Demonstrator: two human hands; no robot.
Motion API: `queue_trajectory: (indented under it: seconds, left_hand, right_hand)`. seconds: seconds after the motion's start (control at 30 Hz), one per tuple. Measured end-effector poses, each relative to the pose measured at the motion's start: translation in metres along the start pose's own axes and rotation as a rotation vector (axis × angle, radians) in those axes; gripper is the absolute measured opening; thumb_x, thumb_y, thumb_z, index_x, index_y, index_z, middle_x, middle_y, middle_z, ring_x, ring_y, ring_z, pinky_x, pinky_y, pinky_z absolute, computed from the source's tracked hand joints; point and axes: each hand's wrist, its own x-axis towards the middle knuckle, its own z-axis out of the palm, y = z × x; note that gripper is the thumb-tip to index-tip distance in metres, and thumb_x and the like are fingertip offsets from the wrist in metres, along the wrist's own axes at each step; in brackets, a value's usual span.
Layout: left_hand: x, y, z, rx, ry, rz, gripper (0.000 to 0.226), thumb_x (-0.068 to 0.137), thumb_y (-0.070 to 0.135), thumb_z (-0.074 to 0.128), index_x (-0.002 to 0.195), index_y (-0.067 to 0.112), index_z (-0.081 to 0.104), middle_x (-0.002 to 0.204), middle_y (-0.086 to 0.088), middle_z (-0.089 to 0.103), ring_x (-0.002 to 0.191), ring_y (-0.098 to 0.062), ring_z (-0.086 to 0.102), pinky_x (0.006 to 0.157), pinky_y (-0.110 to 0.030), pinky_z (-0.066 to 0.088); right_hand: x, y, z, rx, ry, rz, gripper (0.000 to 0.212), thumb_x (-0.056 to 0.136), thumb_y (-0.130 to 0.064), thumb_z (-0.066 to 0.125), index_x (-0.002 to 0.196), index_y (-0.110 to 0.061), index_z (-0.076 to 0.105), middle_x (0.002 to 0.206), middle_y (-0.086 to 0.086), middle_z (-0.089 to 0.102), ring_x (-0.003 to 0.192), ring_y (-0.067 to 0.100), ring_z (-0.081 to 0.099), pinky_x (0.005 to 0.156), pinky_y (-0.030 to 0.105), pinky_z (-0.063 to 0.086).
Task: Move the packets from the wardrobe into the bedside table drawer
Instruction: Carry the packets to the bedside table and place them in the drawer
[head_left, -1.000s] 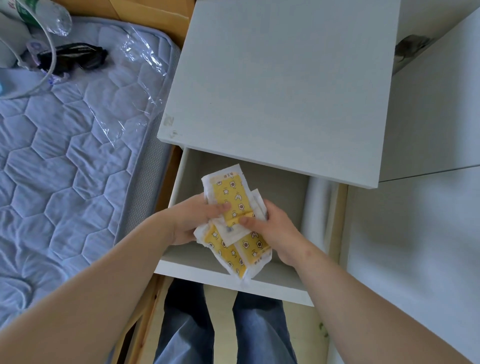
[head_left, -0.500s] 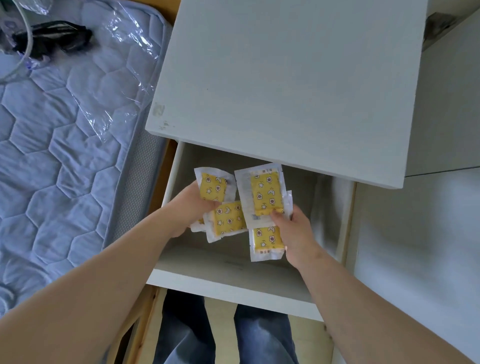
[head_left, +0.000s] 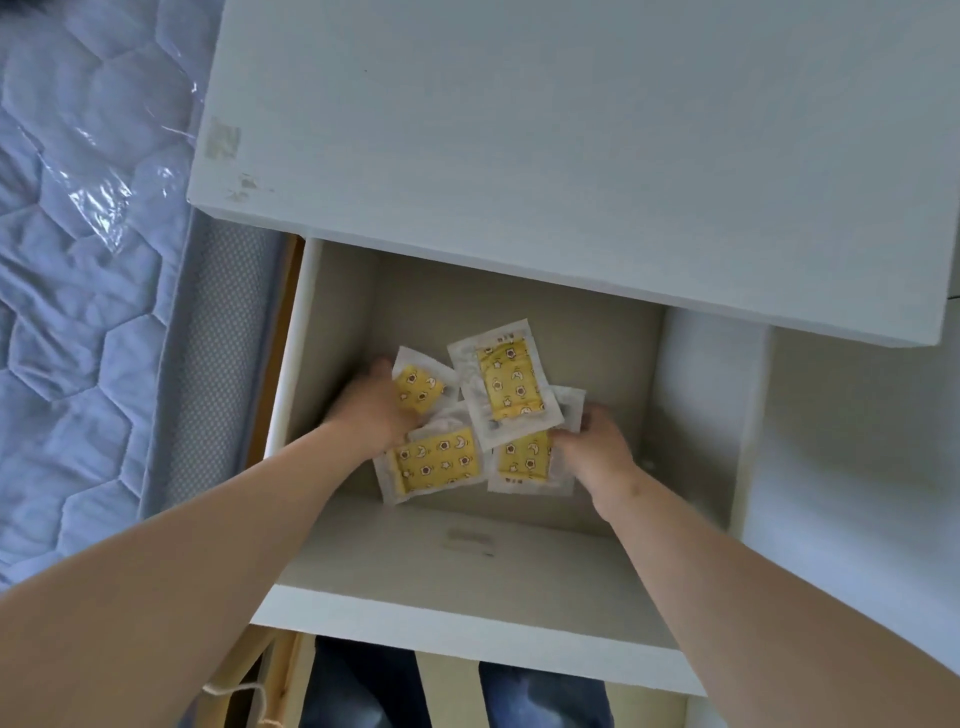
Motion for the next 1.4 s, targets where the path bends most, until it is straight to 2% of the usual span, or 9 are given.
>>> queue_trajectory:
  seconds: [0.07,0.2,0.37,0.63,0.77,0.93,1.1,1.27,1.4]
  left_hand:
    - [-0.008,0.002,0.003,0.079,0.087,0.034,0.074,0.085,0.031,0.066,0.144,0.019,0.023,0.146,-0.010,0.029,0.128,-0.031,0.040,0.100,-0.042,0.042]
    - [-0.018,0.012,0.011,0.533,0.218,0.372,0.085,0.088,0.038,0.060,0.149,0.030,0.001,0.155,-0.001,-0.013,0.144,-0.031,-0.005,0.116,-0.047,0.014]
    - [0.004,0.006,0.027,0.724,0.008,0.395,0.102,0.081,0.060,0.057,0.148,0.031,-0.013,0.153,0.001,-0.029,0.142,-0.031,-0.023,0.114,-0.053,-0.004]
    - [0.013,-0.018,0.037,0.720,0.066,0.344,0.102,0.079,0.066,0.054,0.148,0.034,-0.014,0.155,0.000,-0.023,0.143,-0.029,-0.020,0.113,-0.056,-0.002]
    - [0.009,-0.017,0.041,0.630,0.134,0.316,0.079,0.091,0.054,0.044,0.147,0.043,-0.010,0.157,0.000,-0.021,0.144,-0.029,-0.016,0.113,-0.056,0.001]
    - [0.005,-0.010,0.049,0.772,0.135,0.381,0.060,0.101,0.042,0.027,0.143,0.049,-0.014,0.156,0.007,-0.024,0.142,-0.032,-0.022,0.105,-0.070,-0.003]
    - [0.008,-0.016,0.044,0.883,0.127,0.427,0.059,0.099,0.042,0.034,0.146,0.047,-0.001,0.158,0.005,-0.011,0.144,-0.032,-0.013,0.108,-0.065,0.003]
    - [0.012,-0.027,0.039,0.662,0.382,0.358,0.062,0.072,0.038,0.077,0.128,0.021,0.058,0.137,-0.011,0.051,0.123,-0.041,0.048,0.099,-0.049,0.037]
    - [0.012,-0.025,0.041,0.550,0.370,0.290,0.060,0.087,0.037,0.062,0.137,0.009,0.045,0.151,-0.013,0.031,0.140,-0.038,0.025,0.111,-0.046,0.025]
  right_hand:
    - [0.001,0.000,-0.006,-0.065,0.063,-0.001,0.045,0.088,-0.027,0.063,0.127,-0.014,0.044,0.122,0.008,0.059,0.097,0.022,0.059,0.072,0.031,0.052]
    - [0.001,-0.016,-0.008,-0.420,0.234,-0.237,0.068,0.089,-0.028,0.062,0.146,-0.018,0.026,0.147,0.008,0.033,0.132,0.029,0.038,0.104,0.041,0.040]
    - [0.019,-0.042,0.014,-0.495,0.165,-0.394,0.078,0.083,-0.037,0.068,0.145,-0.022,0.025,0.146,0.006,0.030,0.130,0.030,0.036,0.100,0.042,0.041]
    - [0.048,-0.048,0.043,-0.712,0.135,-0.436,0.089,0.083,-0.032,0.069,0.150,-0.028,0.011,0.144,0.012,0.036,0.131,0.033,0.036,0.104,0.039,0.031]
    - [0.039,-0.050,0.031,-0.292,0.171,-0.468,0.052,0.090,-0.019,0.060,0.138,-0.020,0.039,0.130,0.007,0.055,0.113,0.029,0.057,0.092,0.039,0.048]
    - [0.015,-0.016,0.002,0.052,0.196,-0.302,0.036,0.089,-0.017,0.062,0.121,-0.013,0.047,0.101,-0.002,0.057,0.100,0.023,0.061,0.082,0.034,0.050]
    - [0.012,0.025,0.010,-0.280,0.216,-0.195,0.063,0.083,-0.019,0.069,0.137,-0.018,0.038,0.130,0.010,0.050,0.122,0.031,0.044,0.100,0.039,0.039]
    - [0.013,0.022,0.024,-0.361,0.251,-0.143,0.084,0.079,-0.023,0.074,0.146,-0.027,0.023,0.138,0.012,0.030,0.127,0.033,0.032,0.101,0.040,0.035]
    - [0.019,0.017,0.039,-0.125,0.181,-0.133,0.083,0.080,-0.012,0.073,0.145,-0.022,0.023,0.129,0.013,0.047,0.115,0.031,0.052,0.097,0.042,0.047]
